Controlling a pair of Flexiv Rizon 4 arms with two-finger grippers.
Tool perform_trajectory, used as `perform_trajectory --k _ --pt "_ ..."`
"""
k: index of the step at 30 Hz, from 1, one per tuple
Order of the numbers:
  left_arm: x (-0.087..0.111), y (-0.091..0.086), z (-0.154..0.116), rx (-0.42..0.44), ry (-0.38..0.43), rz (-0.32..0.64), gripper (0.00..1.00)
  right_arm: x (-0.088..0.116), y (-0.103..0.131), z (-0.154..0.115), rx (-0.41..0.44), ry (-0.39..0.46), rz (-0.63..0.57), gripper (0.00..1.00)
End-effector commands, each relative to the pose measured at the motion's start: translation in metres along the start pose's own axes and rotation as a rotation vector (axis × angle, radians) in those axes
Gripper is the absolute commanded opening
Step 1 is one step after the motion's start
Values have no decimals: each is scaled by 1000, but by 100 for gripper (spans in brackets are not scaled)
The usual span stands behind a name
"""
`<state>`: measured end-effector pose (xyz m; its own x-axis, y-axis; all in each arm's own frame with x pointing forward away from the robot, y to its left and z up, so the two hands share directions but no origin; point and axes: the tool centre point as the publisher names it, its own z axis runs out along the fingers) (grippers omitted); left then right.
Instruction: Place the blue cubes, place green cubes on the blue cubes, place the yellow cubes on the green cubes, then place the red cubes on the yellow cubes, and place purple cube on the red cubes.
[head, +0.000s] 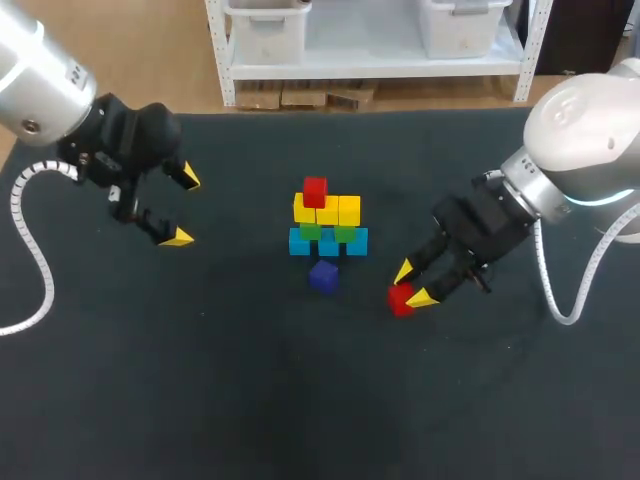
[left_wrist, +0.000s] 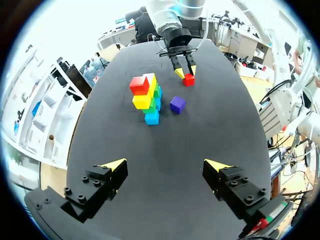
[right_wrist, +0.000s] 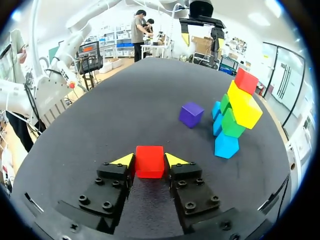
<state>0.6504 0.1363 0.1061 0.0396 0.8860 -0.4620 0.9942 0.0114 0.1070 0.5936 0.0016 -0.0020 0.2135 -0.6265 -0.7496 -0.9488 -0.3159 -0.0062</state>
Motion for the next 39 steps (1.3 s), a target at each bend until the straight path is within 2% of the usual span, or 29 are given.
perform_trajectory --k 1,5,9,16,17,22,31,39 --pt "1 -1 0 -2 -4 3 100 -2 -1 -4 10 -4 -1 0" --pt "1 -1 0 -2 -4 3 100 -12 -2 -16 48 6 30 0" --pt "1 -1 0 -2 -4 3 100 -31 -6 -35 100 10 69 0" --pt "1 -1 0 -2 -4 3 100 -54 -34 -61 270 27 224 0" --pt "1 -1 0 -2 -4 3 100 -57 -39 -64 289 4 241 0" --pt "1 -1 0 -2 -4 3 100 -73 -60 -75 353 -8 253 0" --pt "1 -1 0 -2 -4 3 100 -93 -94 -73 367 -35 226 0" --pt "1 -1 0 -2 -4 3 100 -99 -115 -59 376 -32 214 0"
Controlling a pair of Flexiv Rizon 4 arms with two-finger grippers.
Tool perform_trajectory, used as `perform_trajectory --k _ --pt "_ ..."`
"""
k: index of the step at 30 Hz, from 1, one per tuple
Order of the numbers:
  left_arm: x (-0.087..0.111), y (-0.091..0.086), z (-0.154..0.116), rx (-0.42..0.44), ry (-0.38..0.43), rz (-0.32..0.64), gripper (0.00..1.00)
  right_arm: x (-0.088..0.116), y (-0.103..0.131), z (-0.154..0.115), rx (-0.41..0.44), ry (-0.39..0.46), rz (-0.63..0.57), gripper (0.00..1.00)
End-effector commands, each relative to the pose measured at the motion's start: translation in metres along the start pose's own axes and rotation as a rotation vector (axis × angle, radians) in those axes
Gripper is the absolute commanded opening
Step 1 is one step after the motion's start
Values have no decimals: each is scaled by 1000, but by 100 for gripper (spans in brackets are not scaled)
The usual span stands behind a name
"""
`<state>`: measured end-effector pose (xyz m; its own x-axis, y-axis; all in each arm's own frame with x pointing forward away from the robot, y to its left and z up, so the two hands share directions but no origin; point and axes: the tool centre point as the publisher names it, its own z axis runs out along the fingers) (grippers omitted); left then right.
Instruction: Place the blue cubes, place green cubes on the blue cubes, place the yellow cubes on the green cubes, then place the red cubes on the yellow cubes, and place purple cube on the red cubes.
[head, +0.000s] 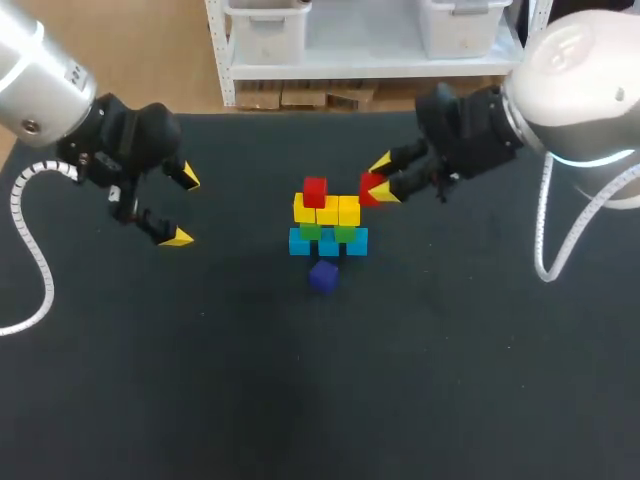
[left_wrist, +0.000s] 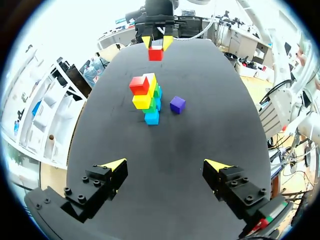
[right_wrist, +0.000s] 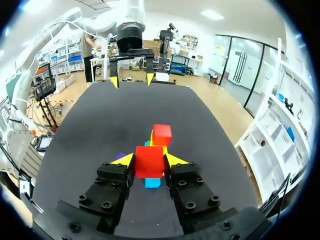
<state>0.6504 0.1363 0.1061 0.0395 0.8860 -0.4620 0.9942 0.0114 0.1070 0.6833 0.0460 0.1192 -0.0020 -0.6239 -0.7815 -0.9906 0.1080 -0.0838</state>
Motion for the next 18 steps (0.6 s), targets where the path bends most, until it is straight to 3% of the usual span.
perform_trajectory --k 1,18 --pt "1 -1 0 -2 -4 3 100 -2 -11 17 3 3 -3 0" --pt "1 -1 0 -2 -4 3 100 -5 -13 35 15 31 46 0"
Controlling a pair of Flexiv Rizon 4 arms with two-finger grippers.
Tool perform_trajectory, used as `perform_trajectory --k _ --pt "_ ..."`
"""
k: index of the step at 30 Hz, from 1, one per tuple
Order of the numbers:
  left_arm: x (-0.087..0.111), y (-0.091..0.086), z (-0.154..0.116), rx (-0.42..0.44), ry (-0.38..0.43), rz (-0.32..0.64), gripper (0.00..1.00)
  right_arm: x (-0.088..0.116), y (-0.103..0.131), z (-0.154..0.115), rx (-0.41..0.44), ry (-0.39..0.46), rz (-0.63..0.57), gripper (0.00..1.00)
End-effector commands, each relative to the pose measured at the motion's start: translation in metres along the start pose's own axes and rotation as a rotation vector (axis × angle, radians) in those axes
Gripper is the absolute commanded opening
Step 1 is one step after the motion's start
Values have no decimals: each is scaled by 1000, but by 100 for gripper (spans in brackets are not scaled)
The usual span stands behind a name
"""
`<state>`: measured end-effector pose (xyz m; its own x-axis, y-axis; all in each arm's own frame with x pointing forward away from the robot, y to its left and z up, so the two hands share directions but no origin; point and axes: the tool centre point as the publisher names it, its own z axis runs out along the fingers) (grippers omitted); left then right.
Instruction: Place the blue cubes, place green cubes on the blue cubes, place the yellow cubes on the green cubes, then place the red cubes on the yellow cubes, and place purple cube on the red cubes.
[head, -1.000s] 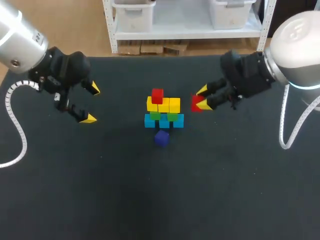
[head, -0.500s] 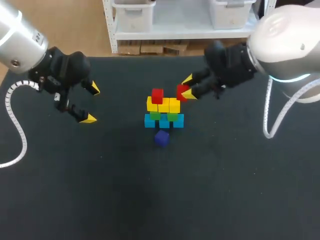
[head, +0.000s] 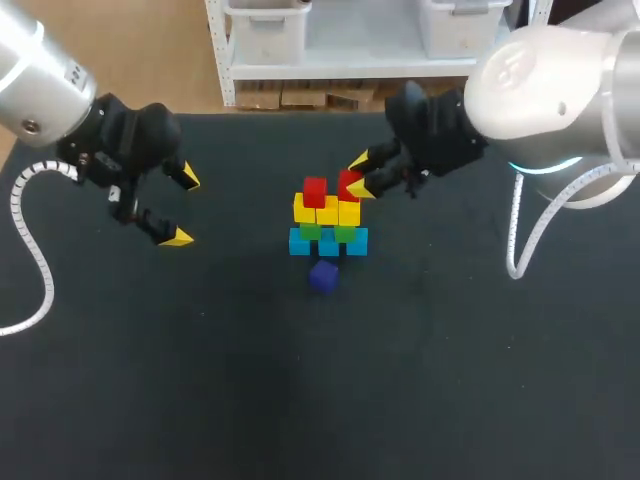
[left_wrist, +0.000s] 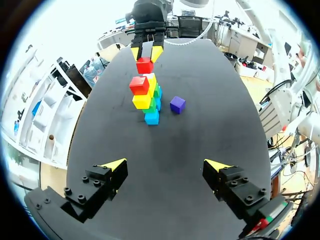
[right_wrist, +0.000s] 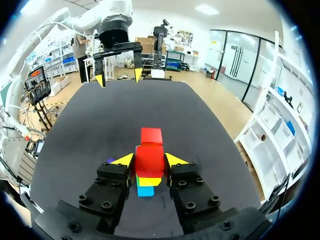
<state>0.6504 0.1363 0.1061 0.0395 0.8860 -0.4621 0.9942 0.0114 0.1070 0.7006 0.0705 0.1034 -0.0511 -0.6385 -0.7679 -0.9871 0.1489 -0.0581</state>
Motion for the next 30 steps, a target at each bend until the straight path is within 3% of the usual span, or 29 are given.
perform_trajectory --k 1,30 --pt "1 -1 0 -2 -4 3 100 -2 0 5 -2 4 0 0" --pt "1 -1 0 -2 -4 3 100 -1 -2 19 -32 25 -7 0"
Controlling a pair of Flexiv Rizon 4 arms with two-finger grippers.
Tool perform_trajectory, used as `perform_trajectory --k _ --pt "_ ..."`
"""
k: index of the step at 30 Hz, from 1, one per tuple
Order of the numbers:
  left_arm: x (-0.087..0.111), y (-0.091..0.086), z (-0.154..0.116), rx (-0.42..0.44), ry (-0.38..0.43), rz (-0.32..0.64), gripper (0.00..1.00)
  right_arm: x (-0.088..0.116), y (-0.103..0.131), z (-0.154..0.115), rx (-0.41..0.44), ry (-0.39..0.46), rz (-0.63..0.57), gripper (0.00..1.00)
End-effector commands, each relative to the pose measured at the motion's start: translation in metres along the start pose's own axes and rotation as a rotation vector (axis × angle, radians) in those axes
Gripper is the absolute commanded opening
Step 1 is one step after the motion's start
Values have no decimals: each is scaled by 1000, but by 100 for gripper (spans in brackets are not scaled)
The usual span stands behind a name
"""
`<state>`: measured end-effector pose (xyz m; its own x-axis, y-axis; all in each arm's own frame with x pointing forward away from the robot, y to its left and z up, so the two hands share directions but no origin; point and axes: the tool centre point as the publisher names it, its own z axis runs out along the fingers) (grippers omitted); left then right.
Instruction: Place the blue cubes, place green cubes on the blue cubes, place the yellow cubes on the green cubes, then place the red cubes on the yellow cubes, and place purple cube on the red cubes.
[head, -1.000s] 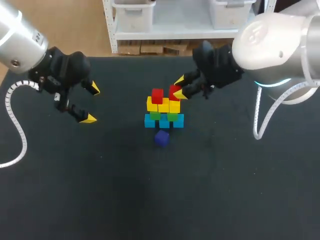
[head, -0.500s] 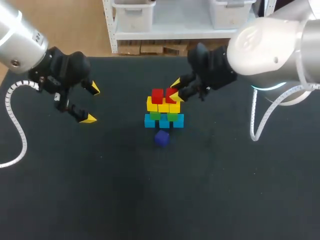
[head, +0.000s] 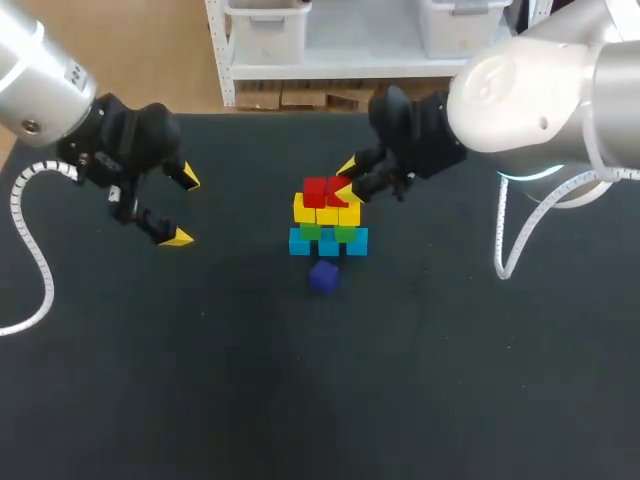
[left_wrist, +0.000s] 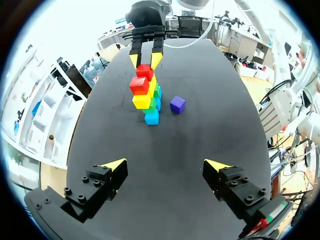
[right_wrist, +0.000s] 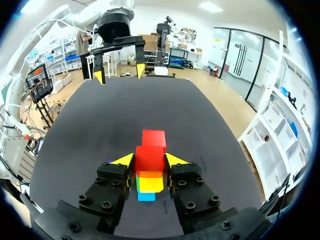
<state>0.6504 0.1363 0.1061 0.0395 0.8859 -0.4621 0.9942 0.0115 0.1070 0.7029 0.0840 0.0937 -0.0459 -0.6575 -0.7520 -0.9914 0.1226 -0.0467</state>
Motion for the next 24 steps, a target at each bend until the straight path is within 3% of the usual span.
perform_trajectory --k 1,13,24 --pt "1 -1 0 -2 -4 3 100 0 -3 2 -5 1 1 0" --pt "1 -1 0 -2 -4 3 100 2 -3 3 -12 4 8 0" --pt "1 -1 0 -2 -4 3 100 3 -3 5 -18 7 12 13"
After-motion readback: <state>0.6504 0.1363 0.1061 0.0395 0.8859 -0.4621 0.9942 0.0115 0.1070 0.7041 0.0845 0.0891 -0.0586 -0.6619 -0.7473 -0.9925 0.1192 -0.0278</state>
